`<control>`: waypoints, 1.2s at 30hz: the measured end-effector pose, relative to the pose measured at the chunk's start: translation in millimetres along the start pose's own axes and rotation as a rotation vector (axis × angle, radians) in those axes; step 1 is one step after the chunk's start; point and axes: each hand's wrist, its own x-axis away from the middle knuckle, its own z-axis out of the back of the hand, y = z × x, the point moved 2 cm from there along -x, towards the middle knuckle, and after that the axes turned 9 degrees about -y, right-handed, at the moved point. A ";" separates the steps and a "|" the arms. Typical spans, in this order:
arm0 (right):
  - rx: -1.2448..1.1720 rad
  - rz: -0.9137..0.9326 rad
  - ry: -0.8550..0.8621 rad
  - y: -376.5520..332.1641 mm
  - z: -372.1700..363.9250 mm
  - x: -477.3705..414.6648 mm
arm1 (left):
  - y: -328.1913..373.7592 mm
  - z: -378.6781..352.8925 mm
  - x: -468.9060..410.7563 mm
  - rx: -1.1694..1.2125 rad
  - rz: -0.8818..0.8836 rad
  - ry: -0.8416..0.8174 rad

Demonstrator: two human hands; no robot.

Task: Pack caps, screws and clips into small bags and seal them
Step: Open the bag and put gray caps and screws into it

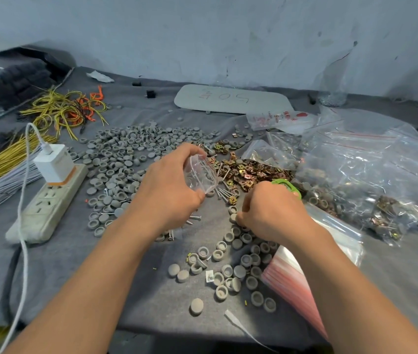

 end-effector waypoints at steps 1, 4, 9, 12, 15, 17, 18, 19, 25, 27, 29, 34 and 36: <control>-0.022 0.017 0.001 1.6 1.0 1.0 | 0.1 0.1 0.0 -0.013 0.004 -0.001; -0.179 0.079 0.087 9.4 8.6 4.3 | -0.3 -1.4 -0.8 -0.011 0.003 -0.022; -0.823 0.210 0.171 16.8 24.0 12.0 | 4.6 -6.8 0.4 -0.024 -0.030 -0.058; -0.958 0.312 0.176 10.7 25.3 15.9 | 7.7 -10.7 1.2 -0.020 -0.047 -0.073; -0.924 0.369 0.185 1.3 23.0 16.4 | 10.0 -13.9 1.6 0.025 -0.074 -0.096; -0.859 0.391 0.188 -5.4 19.5 15.9 | 11.8 -15.1 1.7 0.077 -0.098 -0.115; -0.827 0.398 0.198 -8.4 17.7 16.3 | 12.9 -15.3 1.8 0.098 -0.111 -0.125; -0.801 0.407 0.224 -11.4 16.5 17.7 | 13.7 -15.2 1.5 0.119 -0.125 -0.139; -1.019 0.422 0.514 -3.2 32.9 23.3 | 12.3 -10.0 0.8 0.531 -0.136 -0.239; -0.940 0.326 0.521 13.9 39.7 21.0 | 6.9 -6.8 0.0 0.689 -0.113 -0.257; -0.604 0.203 0.362 28.0 38.7 18.3 | 1.1 -2.1 -2.0 0.780 -0.086 -0.231; 0.041 0.061 -0.070 24.6 16.7 19.6 | -10.2 6.3 -7.0 0.750 -0.057 -0.007; 0.091 0.044 -0.064 19.9 11.1 17.5 | -11.7 7.2 -6.9 0.694 -0.051 0.040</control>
